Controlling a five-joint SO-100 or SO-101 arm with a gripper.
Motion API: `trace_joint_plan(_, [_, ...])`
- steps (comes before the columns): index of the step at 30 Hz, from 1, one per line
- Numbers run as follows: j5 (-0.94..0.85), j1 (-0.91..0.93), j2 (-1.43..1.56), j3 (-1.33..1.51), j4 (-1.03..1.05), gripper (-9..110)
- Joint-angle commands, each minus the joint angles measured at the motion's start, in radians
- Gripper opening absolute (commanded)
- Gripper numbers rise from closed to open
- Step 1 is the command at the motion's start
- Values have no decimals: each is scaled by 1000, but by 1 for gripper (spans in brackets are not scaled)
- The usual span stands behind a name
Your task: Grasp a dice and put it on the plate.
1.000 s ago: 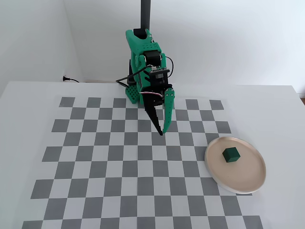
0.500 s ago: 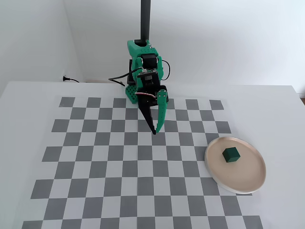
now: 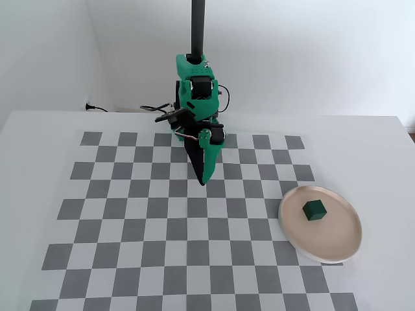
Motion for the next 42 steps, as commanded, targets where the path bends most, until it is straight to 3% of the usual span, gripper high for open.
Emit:
trace_joint_plan(1, [84,34,9,-15,6,-4])
trace_joint_plan(5, [265,120,12,51,-95,-4])
trace_joint_plan(21, [626,147,9,41,138,-5])
trace_joint_plan(33, [676,150,9,35,150,0])
trace_joint_plan(42, [676,150,9,35,150,-4])
